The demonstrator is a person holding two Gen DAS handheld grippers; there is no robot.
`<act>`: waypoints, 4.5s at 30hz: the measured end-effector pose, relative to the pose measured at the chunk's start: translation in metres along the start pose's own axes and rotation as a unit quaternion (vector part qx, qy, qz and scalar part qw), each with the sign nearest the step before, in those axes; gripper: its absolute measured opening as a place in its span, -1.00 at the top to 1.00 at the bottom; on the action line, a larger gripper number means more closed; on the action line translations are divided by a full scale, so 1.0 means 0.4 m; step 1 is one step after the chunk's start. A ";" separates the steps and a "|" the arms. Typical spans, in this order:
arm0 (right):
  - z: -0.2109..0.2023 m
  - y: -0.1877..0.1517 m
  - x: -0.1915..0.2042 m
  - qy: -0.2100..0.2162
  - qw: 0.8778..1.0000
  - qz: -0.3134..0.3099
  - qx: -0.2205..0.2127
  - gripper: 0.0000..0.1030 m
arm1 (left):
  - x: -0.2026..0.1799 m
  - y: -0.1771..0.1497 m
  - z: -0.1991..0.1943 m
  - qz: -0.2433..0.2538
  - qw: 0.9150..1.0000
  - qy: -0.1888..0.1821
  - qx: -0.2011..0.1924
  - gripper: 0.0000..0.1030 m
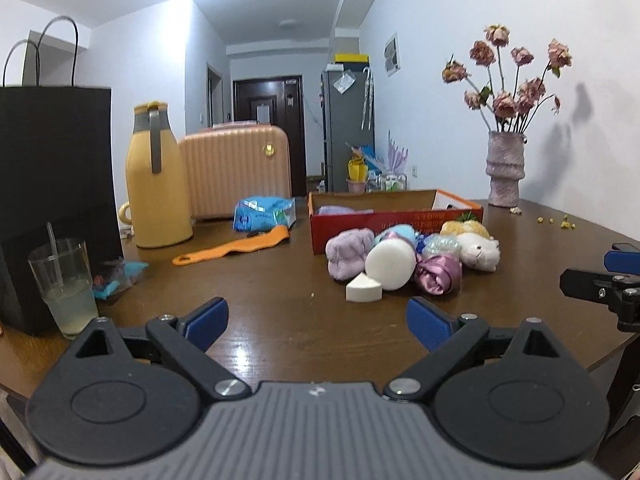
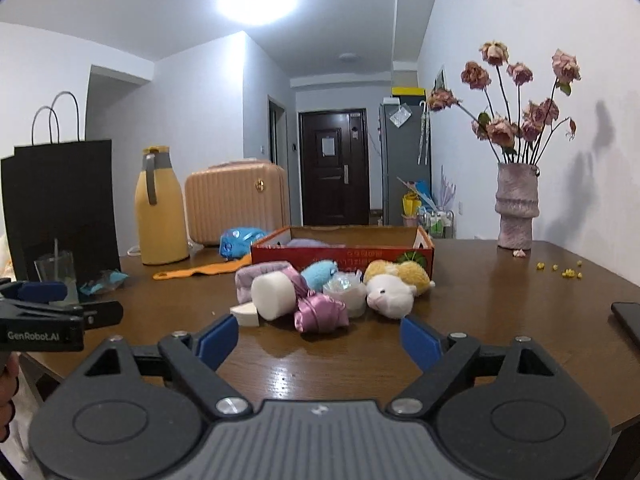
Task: Organize soft objects
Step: 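Withdraw the right tool back toward the pile, then grasp the clear plastic bag with the right tool while the left tool grasps the white sponge wedge, then carry the plastic bag and sponge wedge into the box and release both, then withdraw both tools from the box back toward the pile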
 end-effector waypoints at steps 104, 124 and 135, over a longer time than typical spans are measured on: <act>1.337 -0.099 -0.098 0.053 0.925 0.229 0.299 0.66 | -0.044 0.014 1.201 -0.026 0.971 -0.097 0.215 0.07; 0.974 0.238 -0.248 0.026 0.960 0.194 0.197 0.05 | 0.002 0.307 0.882 0.027 0.991 -0.055 0.119 -0.34; 0.651 0.306 -0.340 -0.005 0.977 0.168 0.135 -0.06 | -0.042 0.399 0.573 0.018 0.997 -0.052 0.048 -0.48</act>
Point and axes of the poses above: each gripper's, at about its wrist camera, not at the fingertips, and z roughly the way its jaws point, x to its left, y to its top, the point moved 10 cm from there along z, roughly the way its jaws point, and after that the axes turned 14 degrees about -x, right-handed, at the moved point
